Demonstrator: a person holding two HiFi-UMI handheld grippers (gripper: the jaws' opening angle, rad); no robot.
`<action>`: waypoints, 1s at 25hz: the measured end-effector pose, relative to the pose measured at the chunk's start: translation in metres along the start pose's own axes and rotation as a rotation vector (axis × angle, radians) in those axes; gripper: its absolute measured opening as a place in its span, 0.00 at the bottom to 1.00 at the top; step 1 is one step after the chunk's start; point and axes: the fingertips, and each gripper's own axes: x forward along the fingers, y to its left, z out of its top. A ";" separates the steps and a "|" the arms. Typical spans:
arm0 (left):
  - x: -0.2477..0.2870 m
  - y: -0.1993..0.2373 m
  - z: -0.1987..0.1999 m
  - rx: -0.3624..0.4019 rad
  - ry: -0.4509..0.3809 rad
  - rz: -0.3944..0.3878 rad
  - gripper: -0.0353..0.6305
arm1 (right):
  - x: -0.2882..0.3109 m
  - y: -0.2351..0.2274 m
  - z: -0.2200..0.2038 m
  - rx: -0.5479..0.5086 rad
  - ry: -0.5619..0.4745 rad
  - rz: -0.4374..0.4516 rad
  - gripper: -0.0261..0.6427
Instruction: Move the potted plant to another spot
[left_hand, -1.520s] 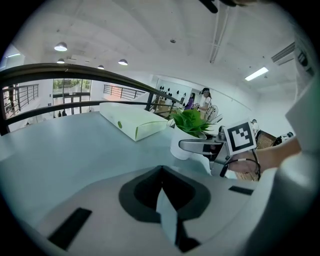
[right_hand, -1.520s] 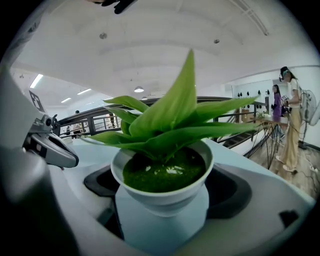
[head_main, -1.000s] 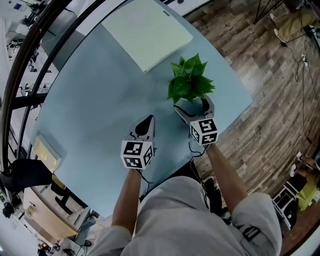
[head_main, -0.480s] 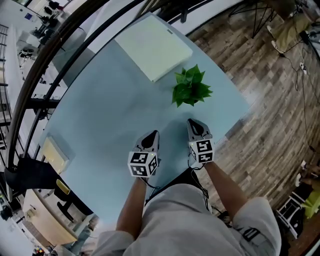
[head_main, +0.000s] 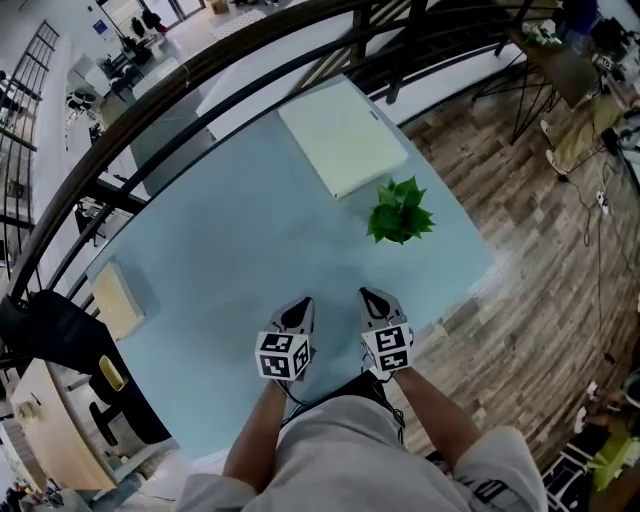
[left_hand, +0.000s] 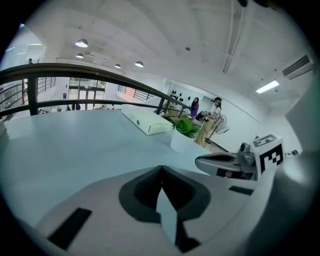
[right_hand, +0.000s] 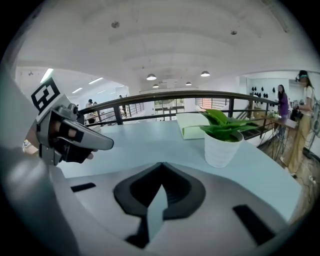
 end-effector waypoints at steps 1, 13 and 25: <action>-0.007 0.002 0.000 -0.007 -0.007 0.007 0.07 | -0.004 0.007 0.005 -0.010 -0.008 0.007 0.04; -0.105 0.014 0.069 0.002 -0.273 0.066 0.07 | -0.045 0.061 0.136 -0.144 -0.269 0.040 0.04; -0.228 0.015 0.157 0.100 -0.610 0.161 0.07 | -0.108 0.088 0.255 -0.184 -0.521 0.035 0.04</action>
